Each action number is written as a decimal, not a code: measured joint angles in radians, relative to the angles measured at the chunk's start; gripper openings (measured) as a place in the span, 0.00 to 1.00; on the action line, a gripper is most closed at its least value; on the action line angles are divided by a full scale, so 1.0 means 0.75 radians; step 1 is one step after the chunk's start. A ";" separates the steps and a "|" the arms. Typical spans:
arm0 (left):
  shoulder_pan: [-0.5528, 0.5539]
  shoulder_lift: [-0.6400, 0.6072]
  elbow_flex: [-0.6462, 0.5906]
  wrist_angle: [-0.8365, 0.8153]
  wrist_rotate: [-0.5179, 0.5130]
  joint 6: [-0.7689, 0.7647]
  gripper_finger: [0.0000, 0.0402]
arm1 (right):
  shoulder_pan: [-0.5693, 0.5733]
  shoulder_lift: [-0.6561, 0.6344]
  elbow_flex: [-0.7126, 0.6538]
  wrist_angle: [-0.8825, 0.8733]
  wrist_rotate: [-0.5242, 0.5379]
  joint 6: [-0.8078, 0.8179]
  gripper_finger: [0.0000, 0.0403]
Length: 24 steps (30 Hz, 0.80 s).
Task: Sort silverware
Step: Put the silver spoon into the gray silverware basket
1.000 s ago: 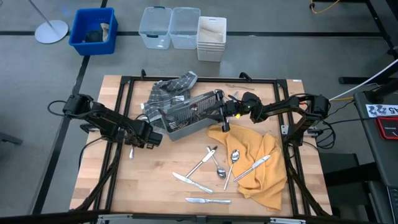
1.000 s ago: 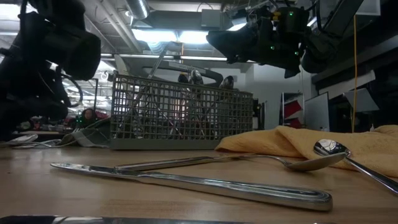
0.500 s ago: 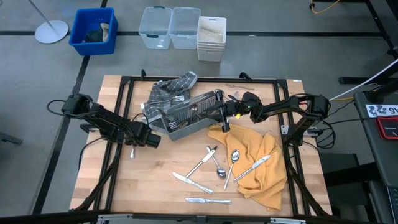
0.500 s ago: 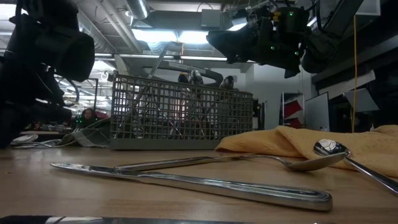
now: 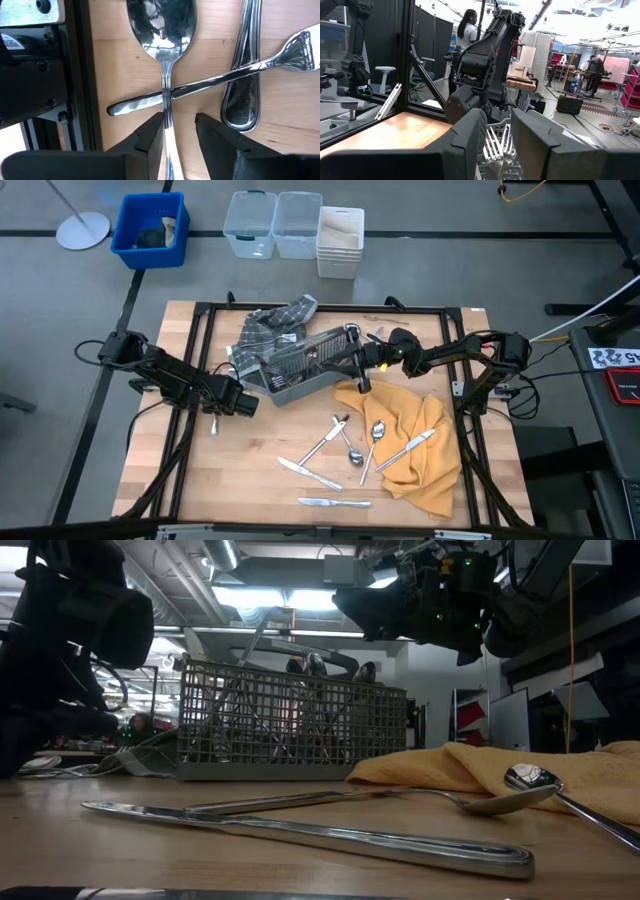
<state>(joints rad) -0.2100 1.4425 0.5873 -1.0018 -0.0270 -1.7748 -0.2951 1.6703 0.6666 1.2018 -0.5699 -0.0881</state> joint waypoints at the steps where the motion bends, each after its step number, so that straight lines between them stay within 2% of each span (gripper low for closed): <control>1: 0.001 0.000 0.000 0.003 0.002 0.000 0.26 | 0.000 0.000 0.000 0.000 0.000 0.000 0.29; 14: 0.001 -0.001 0.017 0.038 0.008 0.035 0.03 | 0.000 0.000 0.000 0.003 0.000 0.000 0.29; 24: -0.001 -0.032 0.072 -0.020 0.015 0.078 0.02 | 0.000 0.000 0.000 0.011 0.001 0.000 0.29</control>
<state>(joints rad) -0.2106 1.4186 0.6409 -1.0171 -0.0158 -1.7162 -0.2951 1.6703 0.6666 1.2098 -0.5694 -0.0883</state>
